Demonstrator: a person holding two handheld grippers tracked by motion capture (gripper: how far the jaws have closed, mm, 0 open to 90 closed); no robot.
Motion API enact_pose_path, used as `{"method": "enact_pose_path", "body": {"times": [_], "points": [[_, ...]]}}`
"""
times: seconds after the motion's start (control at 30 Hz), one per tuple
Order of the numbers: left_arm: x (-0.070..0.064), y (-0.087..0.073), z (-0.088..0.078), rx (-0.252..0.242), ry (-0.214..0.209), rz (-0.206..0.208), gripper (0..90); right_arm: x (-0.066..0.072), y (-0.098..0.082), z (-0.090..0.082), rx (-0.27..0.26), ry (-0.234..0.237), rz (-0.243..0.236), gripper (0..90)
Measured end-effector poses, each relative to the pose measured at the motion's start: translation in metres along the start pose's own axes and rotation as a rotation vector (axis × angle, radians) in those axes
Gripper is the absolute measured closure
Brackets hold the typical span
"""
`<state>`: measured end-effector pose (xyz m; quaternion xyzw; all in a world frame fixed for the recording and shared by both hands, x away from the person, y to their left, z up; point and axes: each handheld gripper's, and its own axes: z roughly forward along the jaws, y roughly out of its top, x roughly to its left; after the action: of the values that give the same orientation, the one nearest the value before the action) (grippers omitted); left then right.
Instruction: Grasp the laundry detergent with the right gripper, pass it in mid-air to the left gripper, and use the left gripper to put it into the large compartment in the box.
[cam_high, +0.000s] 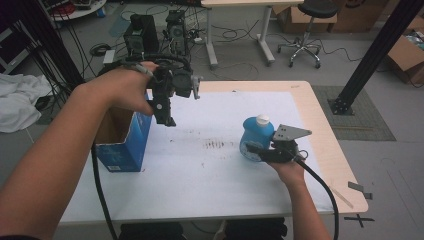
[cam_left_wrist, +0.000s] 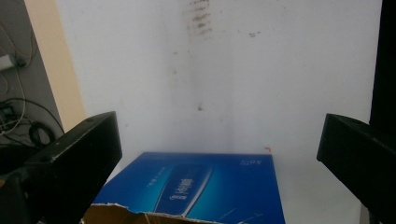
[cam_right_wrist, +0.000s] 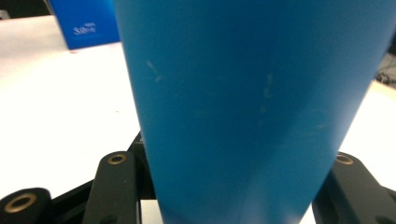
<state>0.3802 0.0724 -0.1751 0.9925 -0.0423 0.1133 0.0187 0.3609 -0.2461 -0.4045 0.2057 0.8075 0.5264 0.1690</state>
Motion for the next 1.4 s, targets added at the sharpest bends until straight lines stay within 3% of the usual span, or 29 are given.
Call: {"method": "enact_pose_path", "body": {"times": [0.23,0.5,0.77,1.03,1.4], "points": [[-0.003,0.010,0.001,-0.004,-0.013,0.018,0.3,0.016,0.023,-0.016,-0.038,0.061,-0.048,45.6],[-0.007,0.015,0.004,0.005,-0.040,0.023,0.3,0.037,0.049,-0.014,-0.039,0.130,-0.111,45.6],[-0.010,0.016,0.008,0.013,-0.064,0.024,0.2,0.050,0.059,0.005,-0.036,0.221,-0.127,45.5],[-0.016,0.018,0.016,0.015,-0.098,0.016,0.2,0.067,0.062,0.037,-0.028,0.310,-0.132,45.3],[-0.034,0.023,0.032,0.003,-0.145,0.037,0.1,0.080,0.061,0.072,-0.035,0.375,-0.115,45.3]]}}
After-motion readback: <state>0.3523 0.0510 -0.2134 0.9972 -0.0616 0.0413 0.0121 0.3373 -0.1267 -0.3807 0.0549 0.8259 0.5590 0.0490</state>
